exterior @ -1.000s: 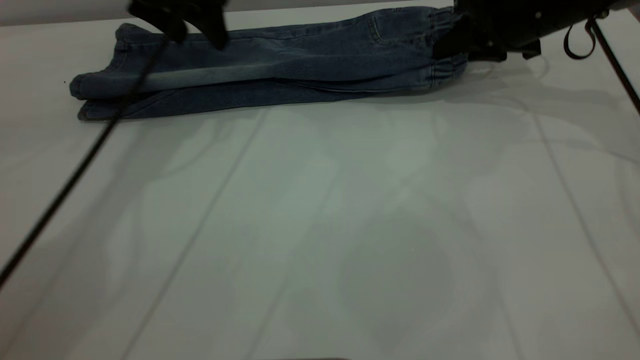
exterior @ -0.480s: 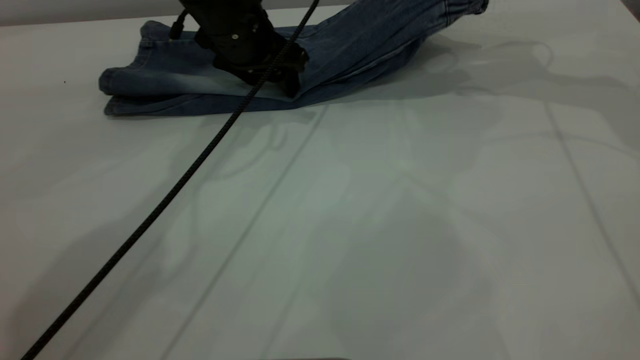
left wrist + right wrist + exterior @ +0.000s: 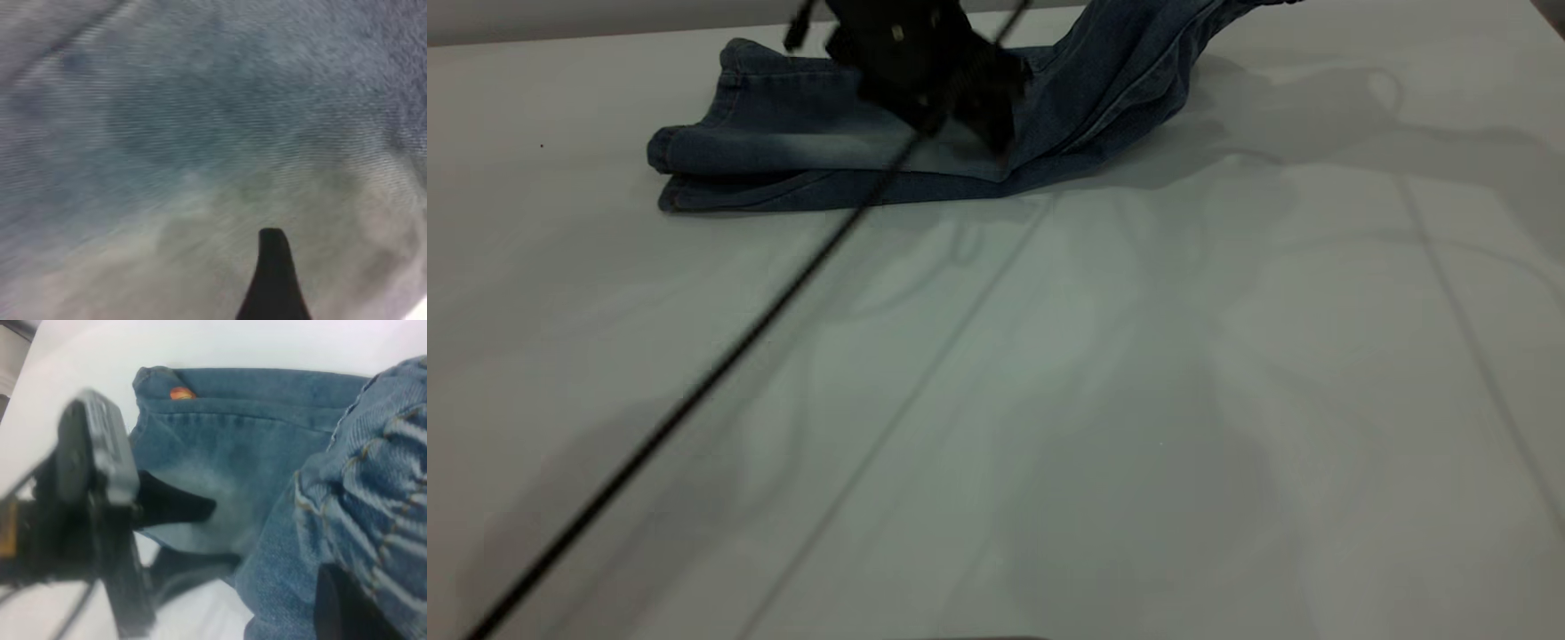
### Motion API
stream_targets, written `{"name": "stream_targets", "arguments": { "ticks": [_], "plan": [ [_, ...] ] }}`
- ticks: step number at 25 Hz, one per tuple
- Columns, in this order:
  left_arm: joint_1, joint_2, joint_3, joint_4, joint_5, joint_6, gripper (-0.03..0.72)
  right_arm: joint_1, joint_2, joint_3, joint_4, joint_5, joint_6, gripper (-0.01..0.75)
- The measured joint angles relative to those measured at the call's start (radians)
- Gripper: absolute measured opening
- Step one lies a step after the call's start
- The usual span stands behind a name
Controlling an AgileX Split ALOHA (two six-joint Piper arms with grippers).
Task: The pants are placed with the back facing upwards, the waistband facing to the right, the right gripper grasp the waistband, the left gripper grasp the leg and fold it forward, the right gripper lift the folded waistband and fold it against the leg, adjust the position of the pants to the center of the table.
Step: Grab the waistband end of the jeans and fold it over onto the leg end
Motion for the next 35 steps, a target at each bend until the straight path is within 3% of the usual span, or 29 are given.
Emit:
{"name": "stream_targets", "arguments": {
  "ticks": [4,9,15,26,35],
  "plan": [
    [0.073,-0.027,-0.119,0.047,0.201,0.000,0.504,0.018,0.000,-0.005,-0.004,0.003,0.004,0.078],
    [0.174,-0.032,-0.170,0.114,0.318,-0.004,0.504,0.056,0.000,-0.053,-0.010,0.035,0.039,0.078],
    [0.247,-0.001,-0.170,0.125,0.331,-0.006,0.504,0.137,0.000,-0.142,-0.023,0.052,0.103,0.078],
    [0.246,0.121,-0.171,0.123,0.289,-0.004,0.504,0.282,0.000,-0.243,-0.072,0.088,0.199,0.078],
    [0.237,0.130,-0.182,0.042,0.282,0.010,0.505,0.334,0.000,-0.354,-0.074,0.039,0.261,0.078]
  ]
}}
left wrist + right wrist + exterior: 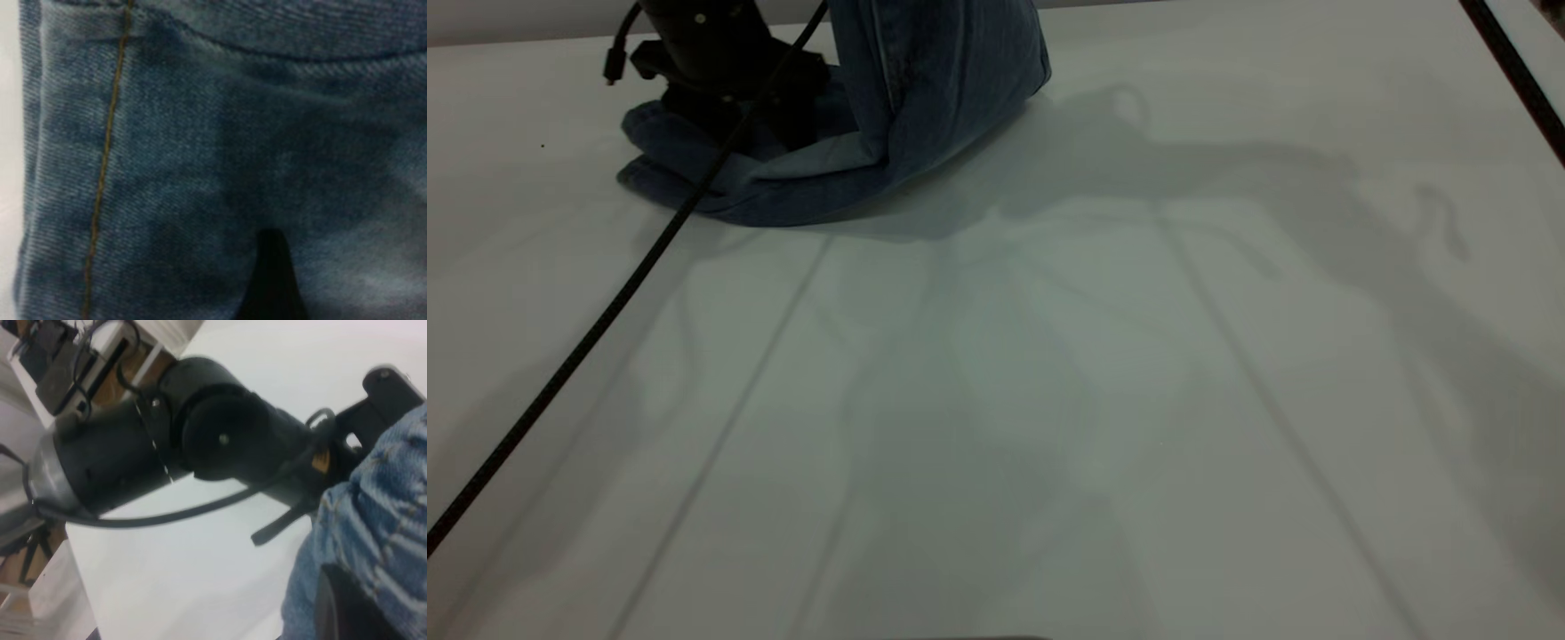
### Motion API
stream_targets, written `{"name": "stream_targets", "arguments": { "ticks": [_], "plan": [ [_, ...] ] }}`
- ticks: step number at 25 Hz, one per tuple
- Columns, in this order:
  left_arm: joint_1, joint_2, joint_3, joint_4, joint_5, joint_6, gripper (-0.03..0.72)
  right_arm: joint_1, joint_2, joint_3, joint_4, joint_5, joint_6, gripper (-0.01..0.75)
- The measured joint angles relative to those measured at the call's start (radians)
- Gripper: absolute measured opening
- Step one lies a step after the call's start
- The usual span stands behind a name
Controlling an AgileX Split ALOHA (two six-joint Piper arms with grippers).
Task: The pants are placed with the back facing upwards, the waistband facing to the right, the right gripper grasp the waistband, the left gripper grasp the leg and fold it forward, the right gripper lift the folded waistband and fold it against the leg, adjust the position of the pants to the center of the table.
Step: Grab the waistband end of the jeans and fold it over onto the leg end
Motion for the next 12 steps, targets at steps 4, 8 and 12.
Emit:
{"name": "stream_targets", "arguments": {
  "ticks": [4,8,12],
  "plan": [
    [-0.029,0.008,-0.035,-0.046,0.022,0.013,0.505,0.000,0.004,-0.001,-0.053,-0.031,0.041,0.078],
    [-0.022,0.023,-0.135,-0.037,0.116,-0.003,0.505,0.000,0.029,-0.001,-0.058,-0.041,0.053,0.078],
    [0.022,0.023,-0.296,0.059,0.238,-0.030,0.505,0.001,0.063,-0.001,-0.020,-0.059,0.051,0.078]
  ]
}}
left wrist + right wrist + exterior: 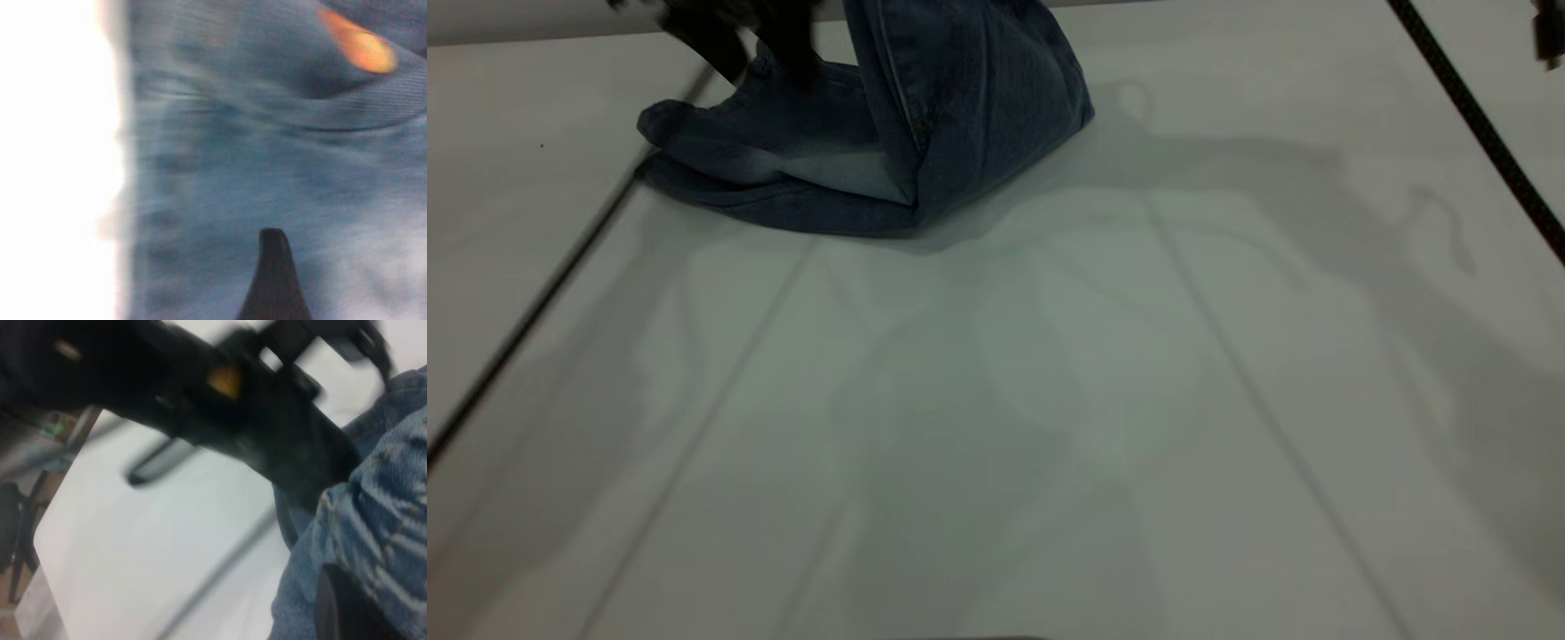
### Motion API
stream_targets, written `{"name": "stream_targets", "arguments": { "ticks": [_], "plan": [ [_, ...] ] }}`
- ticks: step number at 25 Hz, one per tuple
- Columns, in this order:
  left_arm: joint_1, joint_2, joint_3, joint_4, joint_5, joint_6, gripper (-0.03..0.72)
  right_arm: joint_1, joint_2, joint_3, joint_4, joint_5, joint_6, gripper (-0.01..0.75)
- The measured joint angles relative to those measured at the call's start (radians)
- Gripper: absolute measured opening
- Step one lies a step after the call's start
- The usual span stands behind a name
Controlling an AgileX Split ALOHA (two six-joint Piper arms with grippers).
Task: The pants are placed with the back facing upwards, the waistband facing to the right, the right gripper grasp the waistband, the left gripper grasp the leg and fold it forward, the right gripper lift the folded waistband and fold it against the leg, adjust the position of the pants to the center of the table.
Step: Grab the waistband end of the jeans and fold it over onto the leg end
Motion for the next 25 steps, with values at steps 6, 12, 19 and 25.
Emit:
{"name": "stream_targets", "arguments": {
  "ticks": [6,12,19,25],
  "plan": [
    [0.067,0.000,-0.219,0.141,0.135,-0.058,0.505,0.031,0.053,0.000,0.095,-0.060,-0.062,0.078],
    [0.077,0.000,-0.363,0.129,0.140,-0.094,0.505,0.098,0.111,-0.001,0.278,-0.191,-0.241,0.078],
    [0.075,0.000,-0.392,0.070,0.140,-0.095,0.505,0.156,0.214,-0.001,0.539,-0.308,-0.424,0.178],
    [0.075,0.000,-0.392,0.066,0.140,-0.095,0.505,0.157,0.245,-0.001,0.600,-0.210,-0.433,0.557]
  ]
}}
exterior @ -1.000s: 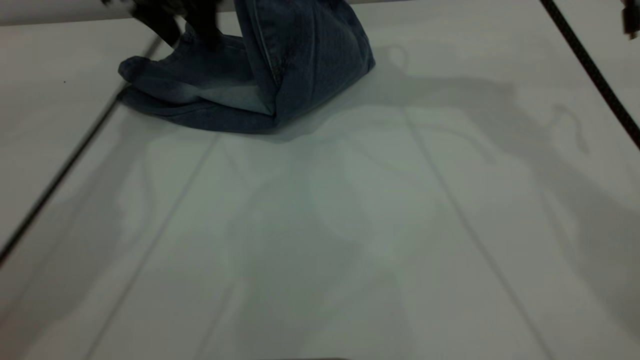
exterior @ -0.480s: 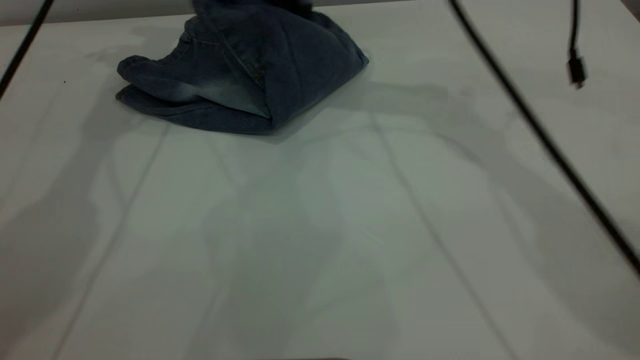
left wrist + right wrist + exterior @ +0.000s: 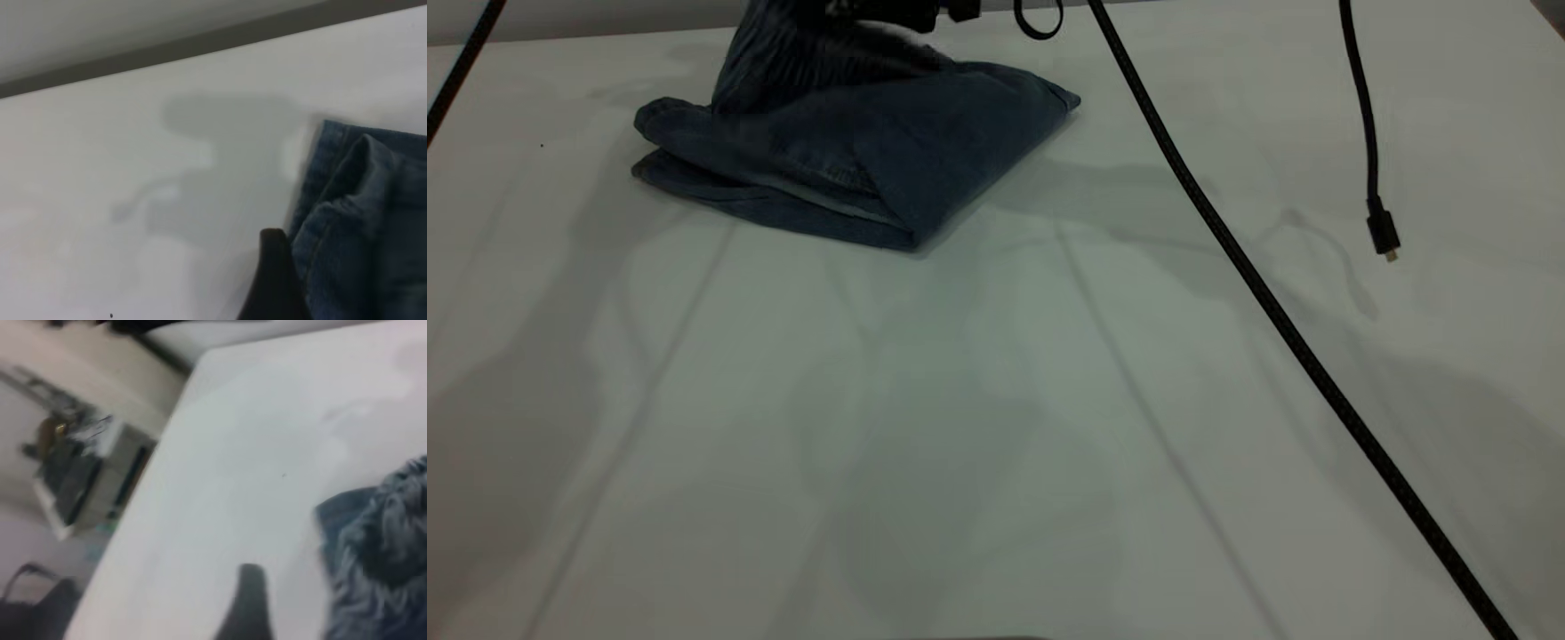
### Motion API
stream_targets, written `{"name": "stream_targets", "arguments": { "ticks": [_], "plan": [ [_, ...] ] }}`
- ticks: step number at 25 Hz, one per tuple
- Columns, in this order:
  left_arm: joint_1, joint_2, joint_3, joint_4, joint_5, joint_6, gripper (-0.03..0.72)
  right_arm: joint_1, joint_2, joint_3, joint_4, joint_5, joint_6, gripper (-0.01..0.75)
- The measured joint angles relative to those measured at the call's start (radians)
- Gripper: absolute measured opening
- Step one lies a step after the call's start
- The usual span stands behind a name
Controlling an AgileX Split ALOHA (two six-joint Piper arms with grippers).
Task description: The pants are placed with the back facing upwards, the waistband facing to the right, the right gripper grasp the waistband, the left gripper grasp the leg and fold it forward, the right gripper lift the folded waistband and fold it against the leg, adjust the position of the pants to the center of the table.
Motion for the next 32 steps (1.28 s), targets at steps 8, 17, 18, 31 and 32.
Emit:
{"name": "stream_targets", "arguments": {
  "ticks": [8,17,18,31,32],
  "plan": [
    [0.000,0.000,0.000,-0.117,0.000,0.015,0.505,-0.023,-0.017,-0.002,-0.240,0.140,0.122,0.634],
    [-0.044,0.000,0.031,-0.205,0.000,0.148,0.505,-0.169,-0.079,-0.003,-0.830,0.173,0.498,0.575],
    [-0.057,0.001,0.048,-0.205,0.000,0.168,0.505,-0.182,-0.089,-0.003,-0.888,0.178,0.537,0.575],
    [-0.188,0.048,0.300,-0.089,0.000,0.502,0.505,-0.224,-0.238,-0.003,-1.302,0.261,0.797,0.575],
    [-0.188,0.056,0.300,-0.087,0.000,0.536,0.505,-0.224,-0.239,-0.003,-1.303,0.265,0.797,0.575]
  ]
}}
